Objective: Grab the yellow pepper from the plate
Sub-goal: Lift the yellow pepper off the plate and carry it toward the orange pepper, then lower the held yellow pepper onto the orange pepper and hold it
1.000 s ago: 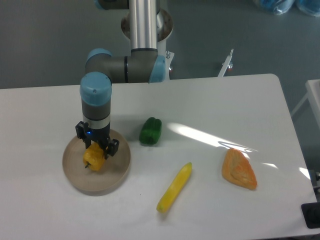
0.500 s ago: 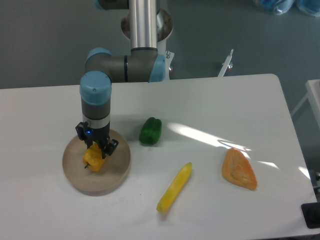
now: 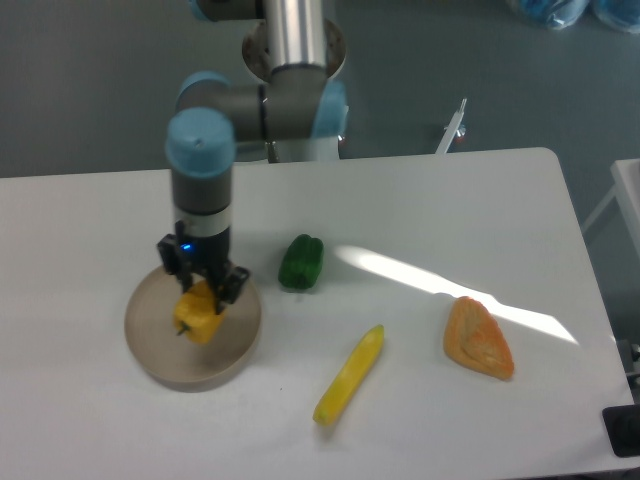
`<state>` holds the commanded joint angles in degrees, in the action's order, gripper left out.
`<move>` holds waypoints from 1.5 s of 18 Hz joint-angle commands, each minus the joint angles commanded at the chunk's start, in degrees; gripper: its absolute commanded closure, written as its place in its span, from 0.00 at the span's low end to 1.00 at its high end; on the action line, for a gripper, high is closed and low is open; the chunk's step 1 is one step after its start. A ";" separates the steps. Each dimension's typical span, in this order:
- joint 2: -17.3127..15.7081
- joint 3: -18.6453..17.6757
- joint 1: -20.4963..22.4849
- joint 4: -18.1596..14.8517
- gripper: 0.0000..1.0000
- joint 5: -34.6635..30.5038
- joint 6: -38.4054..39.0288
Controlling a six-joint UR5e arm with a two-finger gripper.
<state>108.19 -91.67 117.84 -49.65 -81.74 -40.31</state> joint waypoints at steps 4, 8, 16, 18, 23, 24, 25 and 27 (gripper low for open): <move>-0.09 1.41 7.82 -4.48 0.57 -0.09 -11.34; -0.09 3.42 14.33 -5.02 0.57 -0.09 -20.24; 5.18 10.19 19.62 -5.63 0.57 -3.51 -29.81; 5.71 10.81 20.06 -5.63 0.57 -3.87 -30.53; 5.19 12.57 21.89 -8.52 0.57 -3.78 -30.71; 4.58 12.66 22.25 -9.49 0.59 -3.78 -30.71; 4.13 12.75 22.25 -9.93 0.60 -3.78 -30.71; 4.13 12.83 22.08 -9.94 0.60 -3.87 -30.62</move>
<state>112.32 -78.84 139.92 -59.59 -85.61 -70.93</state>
